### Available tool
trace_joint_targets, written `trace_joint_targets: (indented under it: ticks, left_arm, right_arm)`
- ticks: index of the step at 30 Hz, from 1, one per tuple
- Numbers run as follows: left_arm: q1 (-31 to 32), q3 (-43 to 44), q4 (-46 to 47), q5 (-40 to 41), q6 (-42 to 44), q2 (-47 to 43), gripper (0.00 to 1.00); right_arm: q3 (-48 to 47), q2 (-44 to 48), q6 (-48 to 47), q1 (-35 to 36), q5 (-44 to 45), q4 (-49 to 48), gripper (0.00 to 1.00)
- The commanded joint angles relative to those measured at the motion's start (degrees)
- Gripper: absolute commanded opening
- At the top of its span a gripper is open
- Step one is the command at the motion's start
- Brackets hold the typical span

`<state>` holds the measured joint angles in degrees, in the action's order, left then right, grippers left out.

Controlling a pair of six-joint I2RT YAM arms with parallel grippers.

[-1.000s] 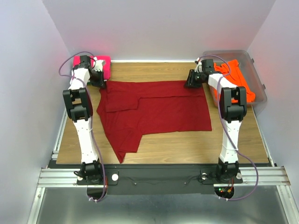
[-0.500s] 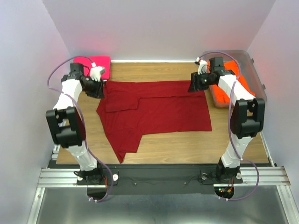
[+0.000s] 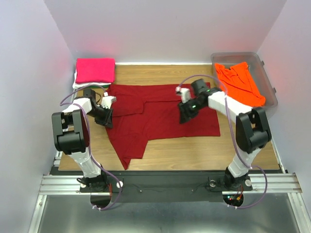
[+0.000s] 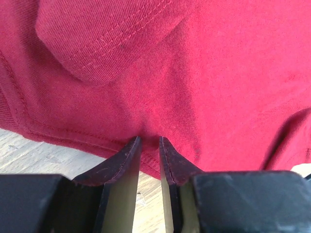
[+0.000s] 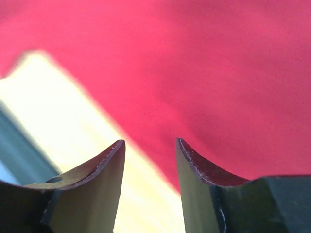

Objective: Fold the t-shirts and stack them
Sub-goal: Fold the tshirt

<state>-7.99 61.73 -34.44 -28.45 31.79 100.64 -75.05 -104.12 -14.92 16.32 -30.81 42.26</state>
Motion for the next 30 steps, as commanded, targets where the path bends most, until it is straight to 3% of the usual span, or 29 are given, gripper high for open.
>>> trace_joint_targets:
  ticks: [1,5,10,21,30]
  left_arm:
    - [-0.1,-1.62,2.88,1.81,0.38,0.51,0.34]
    - [-0.1,-1.8,3.94,2.26,-0.41,2.45,0.34]
    - [-0.1,-0.56,3.94,2.52,-1.12,3.51,0.34]
    - [-0.1,1.63,3.59,2.52,-1.2,4.74,0.34]
    - [-0.18,3.48,3.85,4.62,-1.38,6.41,0.33]
  right_arm:
    - [4.27,8.39,7.35,13.96,-4.53,-8.13,0.52]
    - [3.95,6.92,9.64,26.11,2.23,-16.85,0.56]
    - [-2.03,1.03,11.31,36.48,7.33,-17.3,0.57]
    - [-8.27,-8.11,11.4,44.41,8.66,-20.29,0.56]
    - [-5.38,-12.42,10.09,45.65,7.43,-20.55,0.38]
